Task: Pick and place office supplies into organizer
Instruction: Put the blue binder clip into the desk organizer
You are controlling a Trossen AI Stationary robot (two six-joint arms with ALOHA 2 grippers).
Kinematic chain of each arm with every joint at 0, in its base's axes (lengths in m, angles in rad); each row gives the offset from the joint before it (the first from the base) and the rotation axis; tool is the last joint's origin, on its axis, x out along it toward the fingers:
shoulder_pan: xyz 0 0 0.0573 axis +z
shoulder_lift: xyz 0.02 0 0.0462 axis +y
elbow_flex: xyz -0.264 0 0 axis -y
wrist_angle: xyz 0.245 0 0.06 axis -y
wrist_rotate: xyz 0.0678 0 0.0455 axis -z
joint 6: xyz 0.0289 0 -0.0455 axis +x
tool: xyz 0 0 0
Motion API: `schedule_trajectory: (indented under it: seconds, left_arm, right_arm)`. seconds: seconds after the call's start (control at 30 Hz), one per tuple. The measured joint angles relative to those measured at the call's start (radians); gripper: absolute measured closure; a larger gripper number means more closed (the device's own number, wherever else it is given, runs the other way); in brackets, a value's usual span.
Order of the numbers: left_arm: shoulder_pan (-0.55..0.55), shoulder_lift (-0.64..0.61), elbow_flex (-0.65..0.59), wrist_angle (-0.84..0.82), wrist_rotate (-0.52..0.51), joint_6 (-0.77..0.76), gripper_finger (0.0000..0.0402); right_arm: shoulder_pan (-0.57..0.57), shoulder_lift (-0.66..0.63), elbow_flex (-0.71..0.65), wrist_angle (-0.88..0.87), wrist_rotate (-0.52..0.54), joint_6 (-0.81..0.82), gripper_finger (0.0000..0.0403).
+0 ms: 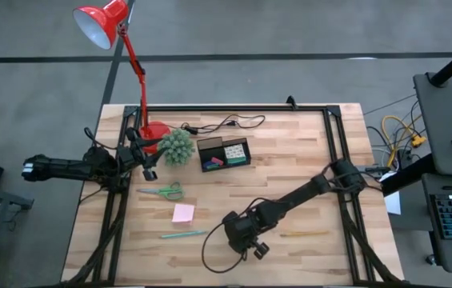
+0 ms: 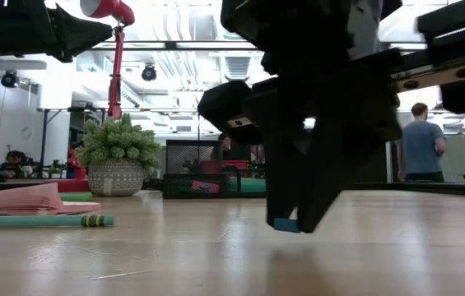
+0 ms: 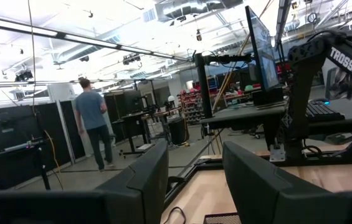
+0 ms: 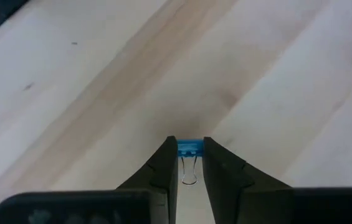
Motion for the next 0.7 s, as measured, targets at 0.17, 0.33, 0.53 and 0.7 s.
schedule_trajectory:
  seconds: [0.17, 0.33, 0.53, 0.7]
  left_arm:
    - [0.0, 0.0, 0.0, 0.0, 0.0, 0.0, 0.0262]
    - [0.0, 0.0, 0.0, 0.0, 0.0, 0.0, 0.0262]
    - [0.0, 0.0, 0.0, 0.0, 0.0, 0.0, 0.0262]
    - [0.0, 0.0, 0.0, 0.0, 0.0, 0.0, 0.0262]
  right_arm:
    - [-0.027, 0.0, 0.035, -0.008, 0.019, -0.011, 0.0349]
    - [-0.059, -0.001, 0.085, -0.025, 0.019, -0.073, 0.0349]
    - [-0.109, -0.002, 0.112, -0.038, 0.019, -0.131, 0.0349]
    - [-0.158, -0.002, 0.119, -0.038, 0.017, -0.199, 0.0349]
